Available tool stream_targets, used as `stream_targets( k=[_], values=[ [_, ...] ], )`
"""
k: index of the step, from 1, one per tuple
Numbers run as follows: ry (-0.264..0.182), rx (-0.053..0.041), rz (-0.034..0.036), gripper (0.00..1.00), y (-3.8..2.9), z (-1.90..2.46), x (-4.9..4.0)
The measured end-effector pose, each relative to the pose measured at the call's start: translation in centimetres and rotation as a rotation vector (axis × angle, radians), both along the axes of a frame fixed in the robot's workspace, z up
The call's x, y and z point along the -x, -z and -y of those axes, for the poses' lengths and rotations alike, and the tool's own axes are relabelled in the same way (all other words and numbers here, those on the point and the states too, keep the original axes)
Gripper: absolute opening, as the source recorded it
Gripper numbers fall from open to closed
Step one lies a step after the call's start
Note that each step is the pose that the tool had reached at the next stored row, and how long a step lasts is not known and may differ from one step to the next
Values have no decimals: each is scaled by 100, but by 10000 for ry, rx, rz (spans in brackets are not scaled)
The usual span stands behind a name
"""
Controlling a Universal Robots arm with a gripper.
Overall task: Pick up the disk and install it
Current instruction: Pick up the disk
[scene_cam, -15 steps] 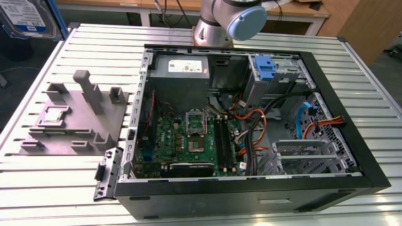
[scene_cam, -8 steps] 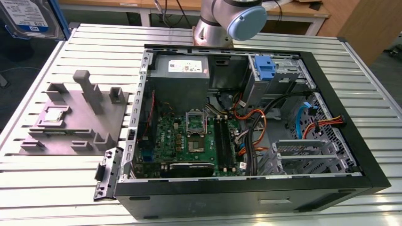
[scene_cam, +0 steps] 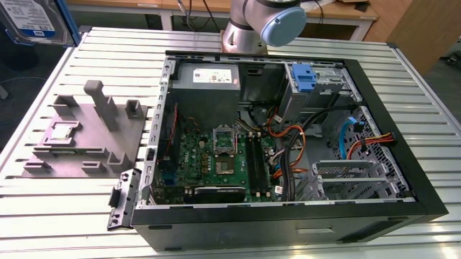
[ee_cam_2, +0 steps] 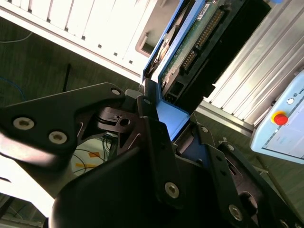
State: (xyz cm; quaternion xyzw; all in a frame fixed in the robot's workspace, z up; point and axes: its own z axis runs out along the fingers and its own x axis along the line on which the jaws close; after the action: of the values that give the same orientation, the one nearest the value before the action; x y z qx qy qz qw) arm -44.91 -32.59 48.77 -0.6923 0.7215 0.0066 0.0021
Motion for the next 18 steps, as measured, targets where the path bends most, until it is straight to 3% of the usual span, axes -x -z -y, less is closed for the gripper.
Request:
stream_targets(
  k=[11, 18],
  values=[
    [0, 8, 1, 37, 1, 50, 0],
    [-1, 35, 0, 37, -28, 53, 0]
  ],
)
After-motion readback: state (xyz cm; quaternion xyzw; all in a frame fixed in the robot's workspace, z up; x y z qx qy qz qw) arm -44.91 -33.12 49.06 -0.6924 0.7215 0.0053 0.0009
